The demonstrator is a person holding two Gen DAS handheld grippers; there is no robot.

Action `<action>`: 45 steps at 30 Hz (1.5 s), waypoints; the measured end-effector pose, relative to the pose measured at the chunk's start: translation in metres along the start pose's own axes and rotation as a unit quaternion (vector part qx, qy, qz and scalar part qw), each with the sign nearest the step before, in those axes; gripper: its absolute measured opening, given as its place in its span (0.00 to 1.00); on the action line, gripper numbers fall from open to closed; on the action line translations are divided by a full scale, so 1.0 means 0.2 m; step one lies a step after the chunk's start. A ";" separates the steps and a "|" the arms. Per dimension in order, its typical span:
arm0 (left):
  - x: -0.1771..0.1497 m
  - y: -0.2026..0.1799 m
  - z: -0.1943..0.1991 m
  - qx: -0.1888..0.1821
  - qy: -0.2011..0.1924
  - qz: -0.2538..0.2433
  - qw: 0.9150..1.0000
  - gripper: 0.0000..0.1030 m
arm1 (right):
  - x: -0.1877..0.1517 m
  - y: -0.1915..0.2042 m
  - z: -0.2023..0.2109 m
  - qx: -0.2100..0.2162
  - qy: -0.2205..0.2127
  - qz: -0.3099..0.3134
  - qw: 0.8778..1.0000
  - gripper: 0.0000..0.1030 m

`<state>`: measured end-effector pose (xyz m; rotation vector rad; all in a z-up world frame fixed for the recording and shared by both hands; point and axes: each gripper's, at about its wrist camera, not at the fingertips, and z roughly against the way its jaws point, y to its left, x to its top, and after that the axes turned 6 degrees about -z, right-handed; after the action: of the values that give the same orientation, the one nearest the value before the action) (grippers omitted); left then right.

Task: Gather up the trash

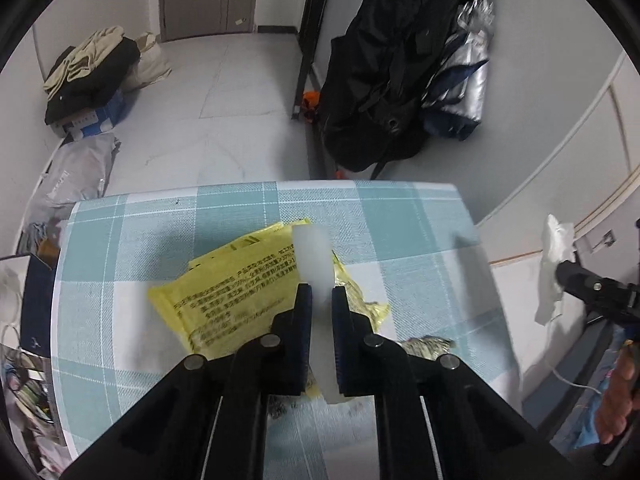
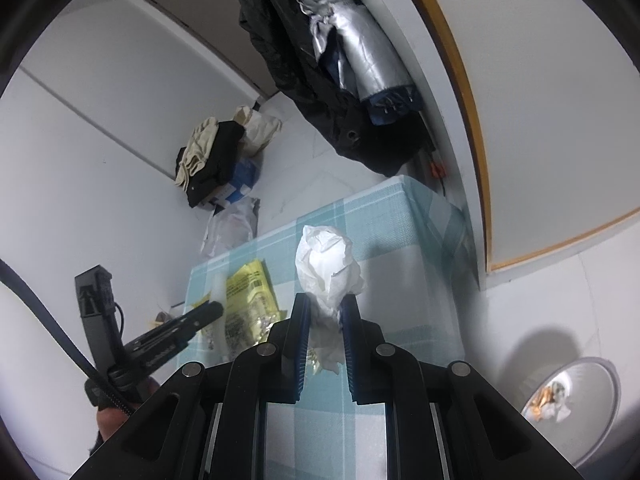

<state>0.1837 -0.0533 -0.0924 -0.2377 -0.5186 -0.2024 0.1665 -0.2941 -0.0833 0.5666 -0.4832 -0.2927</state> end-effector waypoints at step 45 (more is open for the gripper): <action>-0.59 -0.45 1.05 -0.056 -0.205 -0.056 0.975 0.06 | -0.99 0.38 1.14 0.024 -0.167 0.100 0.981 0.15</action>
<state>-0.0357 -0.0654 0.0401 -0.3649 -0.9343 -0.2951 -0.1086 -0.2566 0.0585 0.5131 -0.8676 -0.1842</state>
